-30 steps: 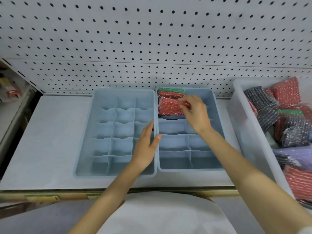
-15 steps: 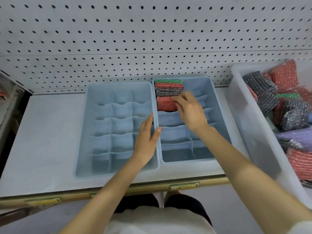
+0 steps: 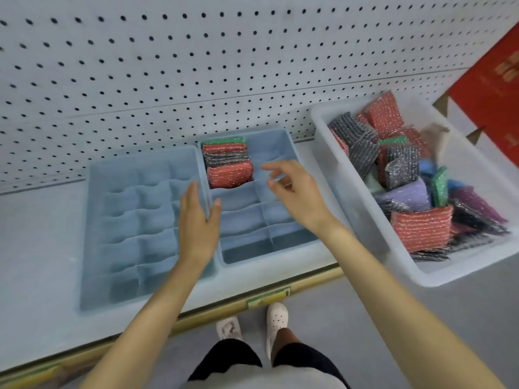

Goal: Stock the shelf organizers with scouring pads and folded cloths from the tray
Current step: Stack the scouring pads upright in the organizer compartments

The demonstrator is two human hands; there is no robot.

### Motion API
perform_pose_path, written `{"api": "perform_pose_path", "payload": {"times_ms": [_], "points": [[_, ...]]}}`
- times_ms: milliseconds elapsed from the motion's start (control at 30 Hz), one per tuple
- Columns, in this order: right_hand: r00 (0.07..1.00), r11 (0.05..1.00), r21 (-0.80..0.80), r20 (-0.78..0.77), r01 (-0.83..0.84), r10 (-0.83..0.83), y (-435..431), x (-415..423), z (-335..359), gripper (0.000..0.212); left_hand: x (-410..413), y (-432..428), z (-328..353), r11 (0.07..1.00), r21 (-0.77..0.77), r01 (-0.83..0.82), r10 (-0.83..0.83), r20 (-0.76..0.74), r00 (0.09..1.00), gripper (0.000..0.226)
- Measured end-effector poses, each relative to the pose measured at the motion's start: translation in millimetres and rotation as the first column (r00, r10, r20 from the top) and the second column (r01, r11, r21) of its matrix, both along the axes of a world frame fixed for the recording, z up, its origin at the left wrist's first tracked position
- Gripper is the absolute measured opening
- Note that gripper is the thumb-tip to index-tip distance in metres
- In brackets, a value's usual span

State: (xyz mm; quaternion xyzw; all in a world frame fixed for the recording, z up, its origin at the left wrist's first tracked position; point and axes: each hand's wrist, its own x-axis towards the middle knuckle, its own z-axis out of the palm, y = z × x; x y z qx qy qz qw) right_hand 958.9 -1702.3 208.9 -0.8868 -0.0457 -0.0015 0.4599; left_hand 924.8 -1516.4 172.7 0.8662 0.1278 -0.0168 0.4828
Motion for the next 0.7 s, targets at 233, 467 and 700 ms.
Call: {"api": "perform_pose_path", "payload": {"times_ms": [233,467,700], "points": [[0.994,0.987,0.121,0.006,0.107,-0.109,-111,-52,53,0.031,-21,-130,69,0.918,-0.337,0.210,-0.180,0.118,0.977,0.038],[0.950,0.927,-0.305,-0.284,-0.217,0.128,-234,-53,53,0.055,-53,-239,51,0.886,-0.444,0.132,-0.133,0.029,0.991,0.038],[0.867,0.826,-0.355,-0.410,-0.439,0.285,-268,-39,19,0.083,-60,-296,37,0.880,-0.453,-0.141,0.142,-0.032,0.989,0.035]]}}
